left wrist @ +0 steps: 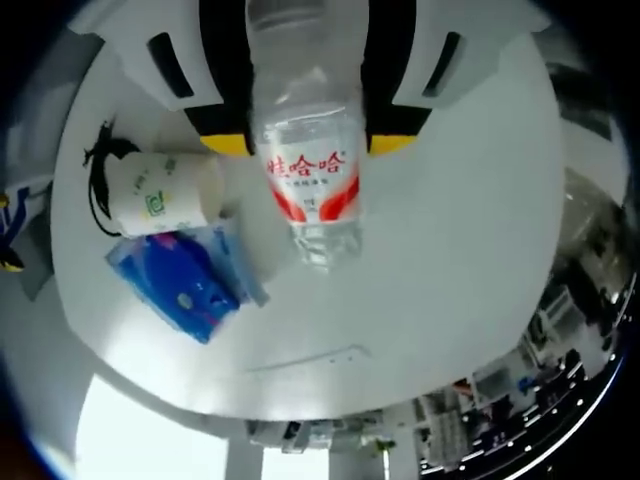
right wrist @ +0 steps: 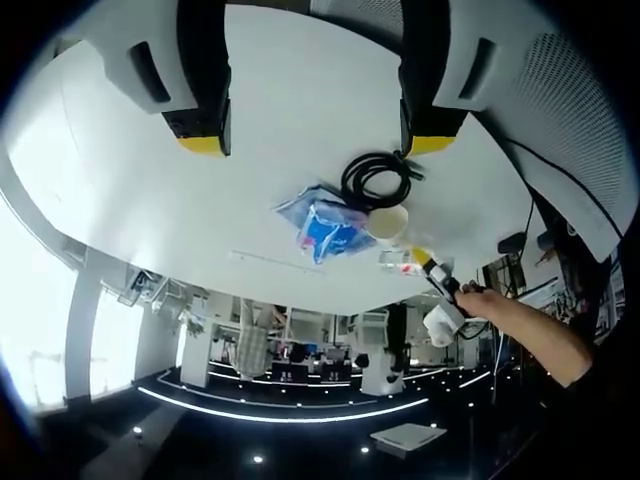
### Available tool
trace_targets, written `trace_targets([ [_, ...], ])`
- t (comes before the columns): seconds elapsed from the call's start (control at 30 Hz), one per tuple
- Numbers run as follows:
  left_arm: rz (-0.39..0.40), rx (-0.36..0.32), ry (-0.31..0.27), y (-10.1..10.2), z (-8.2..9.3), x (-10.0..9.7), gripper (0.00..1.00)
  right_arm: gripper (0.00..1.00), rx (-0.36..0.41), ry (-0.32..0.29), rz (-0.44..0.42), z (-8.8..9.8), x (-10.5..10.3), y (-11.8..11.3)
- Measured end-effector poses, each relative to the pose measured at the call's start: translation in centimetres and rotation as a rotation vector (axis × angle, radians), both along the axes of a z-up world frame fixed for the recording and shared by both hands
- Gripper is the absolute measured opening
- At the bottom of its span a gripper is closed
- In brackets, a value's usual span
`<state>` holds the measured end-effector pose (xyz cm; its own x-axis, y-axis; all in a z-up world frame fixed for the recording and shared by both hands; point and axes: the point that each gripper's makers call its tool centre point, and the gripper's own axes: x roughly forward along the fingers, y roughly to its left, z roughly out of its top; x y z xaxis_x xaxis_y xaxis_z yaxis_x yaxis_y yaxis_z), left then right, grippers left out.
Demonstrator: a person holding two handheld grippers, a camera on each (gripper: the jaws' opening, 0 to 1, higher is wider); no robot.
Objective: Arrange the tabletop items into an orderly group along one side of the table until the central work area is clear of visible clutter.
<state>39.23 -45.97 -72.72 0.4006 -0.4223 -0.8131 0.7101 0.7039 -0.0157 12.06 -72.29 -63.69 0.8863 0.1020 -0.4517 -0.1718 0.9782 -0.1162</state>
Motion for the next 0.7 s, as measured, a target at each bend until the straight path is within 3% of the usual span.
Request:
trace_targets([
  [0.7,-0.069,0.073,-0.004,0.5,1.6,-1.0,0.37,0.68,-0.001,-0.021,0.013,0.4,0.1,0.1],
])
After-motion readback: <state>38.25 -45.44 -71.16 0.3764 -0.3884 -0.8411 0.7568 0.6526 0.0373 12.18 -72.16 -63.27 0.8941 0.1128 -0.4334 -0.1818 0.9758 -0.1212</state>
